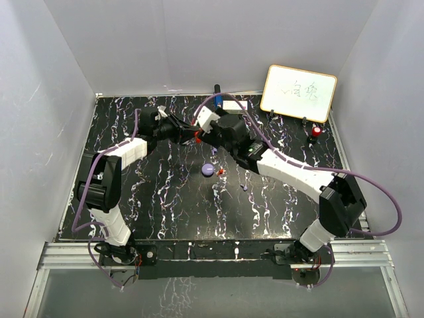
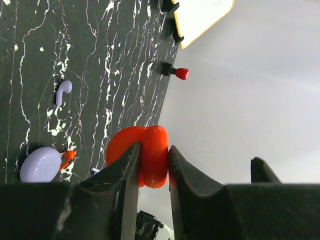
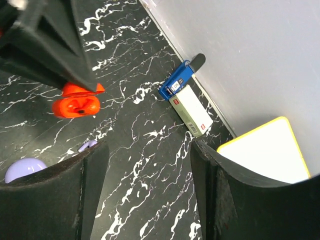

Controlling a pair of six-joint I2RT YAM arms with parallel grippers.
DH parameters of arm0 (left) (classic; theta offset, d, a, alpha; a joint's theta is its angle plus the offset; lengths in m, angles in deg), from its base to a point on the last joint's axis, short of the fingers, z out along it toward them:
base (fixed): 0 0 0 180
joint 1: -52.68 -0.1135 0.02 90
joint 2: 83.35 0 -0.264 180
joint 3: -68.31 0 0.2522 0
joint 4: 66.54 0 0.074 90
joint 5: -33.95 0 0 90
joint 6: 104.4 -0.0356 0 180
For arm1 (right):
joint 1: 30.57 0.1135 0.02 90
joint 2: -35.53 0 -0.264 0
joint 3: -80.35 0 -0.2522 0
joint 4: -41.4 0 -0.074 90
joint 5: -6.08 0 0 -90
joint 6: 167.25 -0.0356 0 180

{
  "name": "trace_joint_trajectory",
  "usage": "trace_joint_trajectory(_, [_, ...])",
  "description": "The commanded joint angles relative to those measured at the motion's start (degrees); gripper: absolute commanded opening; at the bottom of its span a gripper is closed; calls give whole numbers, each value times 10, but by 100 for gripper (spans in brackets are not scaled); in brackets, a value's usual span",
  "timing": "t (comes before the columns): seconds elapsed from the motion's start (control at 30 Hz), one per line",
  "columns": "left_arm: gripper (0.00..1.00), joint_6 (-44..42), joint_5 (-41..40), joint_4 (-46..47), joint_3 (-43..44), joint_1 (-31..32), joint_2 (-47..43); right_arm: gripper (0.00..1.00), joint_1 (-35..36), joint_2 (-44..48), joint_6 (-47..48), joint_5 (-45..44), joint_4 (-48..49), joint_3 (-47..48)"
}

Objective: Insert the wireless bluetooth earbuds into the charging case
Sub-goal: Adjust the earbud with the charging case.

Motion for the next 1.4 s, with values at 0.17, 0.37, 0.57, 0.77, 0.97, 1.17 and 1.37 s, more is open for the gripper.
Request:
trace_joint_trajectory(0.17, [0, 11, 33, 162, -67, -3, -39, 58, -53, -3, -259, 11, -40, 74])
trace_joint_trajectory(0.37, [0, 34, 41, 300, -125, -3, -57, 69, -56, -39, -345, 65, -83, 112])
trace_joint_trajectory(0.57, [0, 41, 51, 348, -138, -3, -70, 72, -87, -41, -424, 119, -82, 94])
trace_joint_trajectory(0.77, [0, 36, 52, 354, -141, -3, -82, 72, -101, -40, -444, 126, -94, 86])
trace_joint_trajectory(0.97, [0, 39, 55, 359, -140, -3, -85, 73, -102, -38, -446, 128, -94, 81])
trace_joint_trajectory(1.17, [0, 38, 56, 362, -138, -3, -88, 74, -102, -42, -445, 134, -94, 84])
trace_joint_trajectory(1.37, [0, 41, 56, 367, -137, -3, -88, 74, -102, -51, -443, 145, -95, 88])
